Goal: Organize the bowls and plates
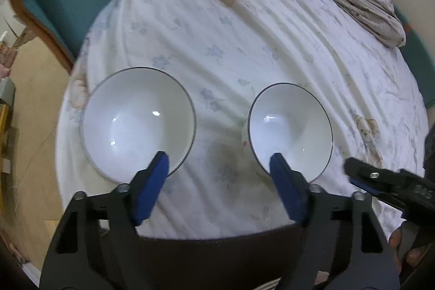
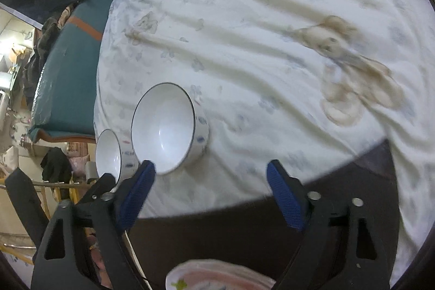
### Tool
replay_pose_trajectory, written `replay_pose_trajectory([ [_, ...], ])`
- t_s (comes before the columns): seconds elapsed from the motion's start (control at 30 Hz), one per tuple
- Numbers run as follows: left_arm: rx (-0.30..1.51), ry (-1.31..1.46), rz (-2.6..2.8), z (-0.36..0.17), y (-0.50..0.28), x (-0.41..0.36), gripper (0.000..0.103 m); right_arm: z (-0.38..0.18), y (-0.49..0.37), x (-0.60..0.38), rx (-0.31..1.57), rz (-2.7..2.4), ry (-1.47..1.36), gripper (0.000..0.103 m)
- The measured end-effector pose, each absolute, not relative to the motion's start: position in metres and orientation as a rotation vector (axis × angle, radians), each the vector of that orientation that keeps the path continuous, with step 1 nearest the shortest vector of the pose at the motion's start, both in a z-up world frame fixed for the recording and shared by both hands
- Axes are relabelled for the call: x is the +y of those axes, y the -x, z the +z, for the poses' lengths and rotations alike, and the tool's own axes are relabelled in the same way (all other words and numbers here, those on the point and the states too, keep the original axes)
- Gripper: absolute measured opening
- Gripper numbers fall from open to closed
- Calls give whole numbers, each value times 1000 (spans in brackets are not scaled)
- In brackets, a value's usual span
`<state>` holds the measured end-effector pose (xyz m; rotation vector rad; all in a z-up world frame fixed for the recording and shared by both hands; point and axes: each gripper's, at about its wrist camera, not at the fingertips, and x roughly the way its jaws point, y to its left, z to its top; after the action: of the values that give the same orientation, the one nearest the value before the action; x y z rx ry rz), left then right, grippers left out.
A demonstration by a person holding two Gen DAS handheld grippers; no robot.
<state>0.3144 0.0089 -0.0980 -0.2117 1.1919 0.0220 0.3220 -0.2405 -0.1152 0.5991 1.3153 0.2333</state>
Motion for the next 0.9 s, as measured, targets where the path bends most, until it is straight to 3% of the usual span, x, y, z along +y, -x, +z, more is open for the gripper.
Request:
replay_pose_trajectory([
  [0.1,1195,202,-10,-105,-321,6,63,-127,-336,-230,1356,261,-589,50],
  [0.37,1222,221,-94,-118,-339,-17,39,-148,-352,-209,1380,275,-566,40],
  [0.5,1261,186,-98,-128,-339,-29,16,-160,-353,-208,1400,275,-546,28],
  [0.57,1258,176,-88,-128,-336,-29,15,-160,-353,-207,1394,284,-532,18],
  [0.9,1290,139,-112,-109,-304,-35,14,-143,-335,-206,1363,302,-463,13],
])
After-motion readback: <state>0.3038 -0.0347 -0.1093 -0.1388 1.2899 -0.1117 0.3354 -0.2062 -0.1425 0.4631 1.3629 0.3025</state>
